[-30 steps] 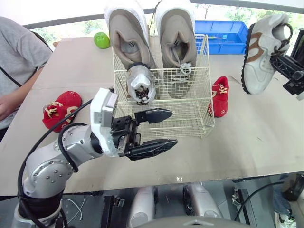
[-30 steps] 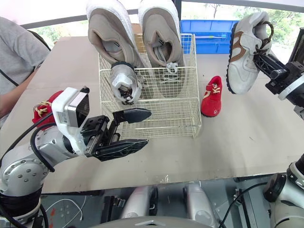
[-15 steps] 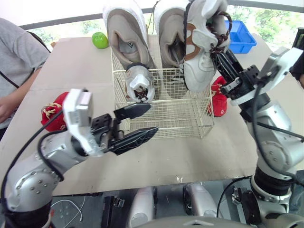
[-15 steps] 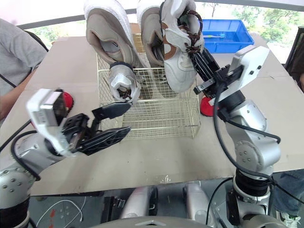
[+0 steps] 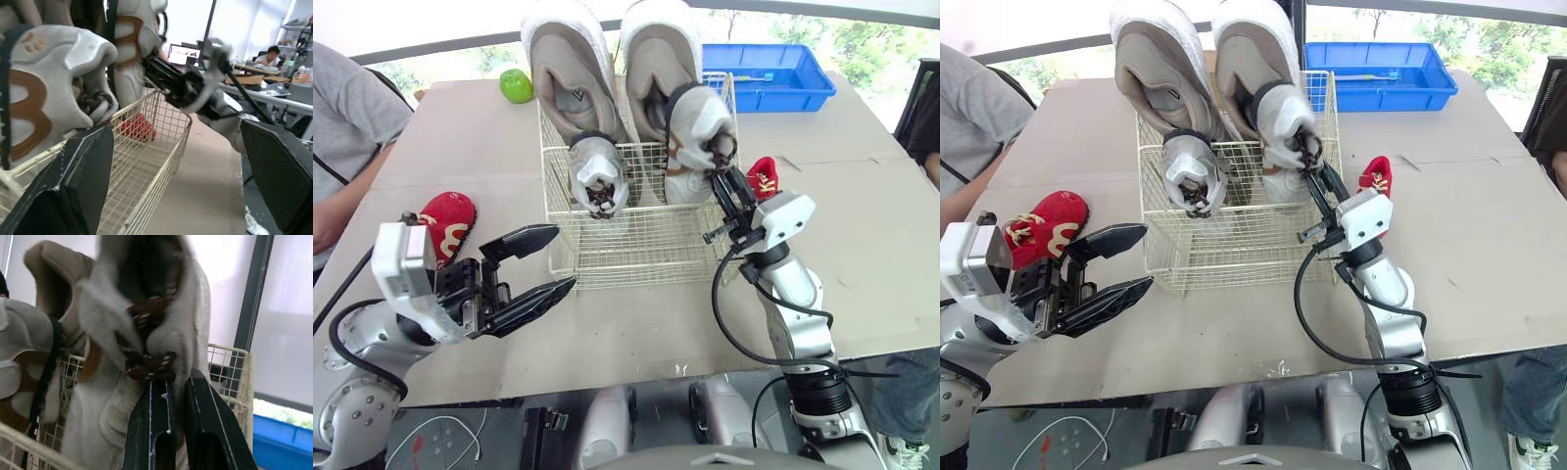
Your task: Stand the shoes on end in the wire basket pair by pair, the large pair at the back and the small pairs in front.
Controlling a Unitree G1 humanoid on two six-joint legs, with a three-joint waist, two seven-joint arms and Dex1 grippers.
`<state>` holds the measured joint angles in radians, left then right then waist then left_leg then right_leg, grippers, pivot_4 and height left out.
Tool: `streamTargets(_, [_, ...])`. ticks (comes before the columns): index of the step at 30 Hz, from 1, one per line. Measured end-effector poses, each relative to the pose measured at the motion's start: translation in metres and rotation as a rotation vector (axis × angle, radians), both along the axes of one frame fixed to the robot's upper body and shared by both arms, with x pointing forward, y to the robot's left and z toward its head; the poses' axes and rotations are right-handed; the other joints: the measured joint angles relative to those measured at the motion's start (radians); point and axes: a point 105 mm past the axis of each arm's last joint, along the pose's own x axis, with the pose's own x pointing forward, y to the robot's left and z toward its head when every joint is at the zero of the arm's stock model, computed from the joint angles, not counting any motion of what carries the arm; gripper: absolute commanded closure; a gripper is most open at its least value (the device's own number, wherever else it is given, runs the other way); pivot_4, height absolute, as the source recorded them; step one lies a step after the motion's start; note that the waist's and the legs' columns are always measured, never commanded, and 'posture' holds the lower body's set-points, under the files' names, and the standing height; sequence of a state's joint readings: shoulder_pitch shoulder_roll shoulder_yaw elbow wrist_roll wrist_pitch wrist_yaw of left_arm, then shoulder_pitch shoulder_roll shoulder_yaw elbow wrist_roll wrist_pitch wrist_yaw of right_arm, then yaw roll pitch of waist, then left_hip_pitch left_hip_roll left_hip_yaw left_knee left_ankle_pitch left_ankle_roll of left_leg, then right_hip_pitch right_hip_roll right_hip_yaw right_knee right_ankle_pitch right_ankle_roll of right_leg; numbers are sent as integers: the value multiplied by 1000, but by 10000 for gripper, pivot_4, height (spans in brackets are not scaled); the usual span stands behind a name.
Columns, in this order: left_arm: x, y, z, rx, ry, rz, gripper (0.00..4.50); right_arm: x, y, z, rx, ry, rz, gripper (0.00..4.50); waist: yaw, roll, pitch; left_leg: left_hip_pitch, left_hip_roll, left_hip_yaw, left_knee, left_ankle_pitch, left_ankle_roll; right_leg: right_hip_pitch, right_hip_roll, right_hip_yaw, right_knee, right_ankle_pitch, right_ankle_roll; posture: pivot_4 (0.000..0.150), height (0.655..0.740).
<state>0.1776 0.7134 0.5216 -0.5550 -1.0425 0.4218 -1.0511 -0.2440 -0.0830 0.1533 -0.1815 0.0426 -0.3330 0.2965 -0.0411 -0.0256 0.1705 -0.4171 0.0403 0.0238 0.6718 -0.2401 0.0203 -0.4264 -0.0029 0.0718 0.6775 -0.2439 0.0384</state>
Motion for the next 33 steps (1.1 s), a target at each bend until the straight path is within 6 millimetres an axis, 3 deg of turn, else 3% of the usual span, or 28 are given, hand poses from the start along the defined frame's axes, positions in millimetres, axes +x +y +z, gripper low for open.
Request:
streamTargets(5, [1,-1,0,-4,0,12,621,-7,-10,-13,-42,43,27,44434,2,-4,-3,5,1,-1,-1,0,0,5,-1,-1,-1,-1,-1,1500,7400])
streamTargets(8, [4,-2,-1,-12,14,25,621,-11,-12,-17,-36,103,81,35817,2,-4,-3,5,1,-1,-1,0,0,4,-1,-1,-1,-1,-1,1500,7400])
streamTargets(13, [10,-3,4,-28,16,53,621,-15,-10,-19,-4,226,175,14083,1,-4,-3,5,1,-1,-1,0,0,4,0,-1,-1,-1,-1,1500,7400])
streamTargets(22, [16,2,1,-55,37,117,621,-20,-15,-11,-154,356,271,14083,1,-3,-2,4,1,-1,-3,0,0,4,0,-1,-1,-1,-1,1500,7400])
streamTargets(29, [13,0,-8,-39,49,106,621,-10,8,21,-387,373,287,14083,0,-2,-1,3,1,-1,-3,0,0,2,0,-1,-1,-1,-1,1500,7400])
streamTargets(33, [7,-1,-11,-14,40,73,621,2,31,18,-479,457,304,14083,3,-3,-1,1,1,-1,-4,0,0,0,0,-2,-2,-2,-3,1500,7400])
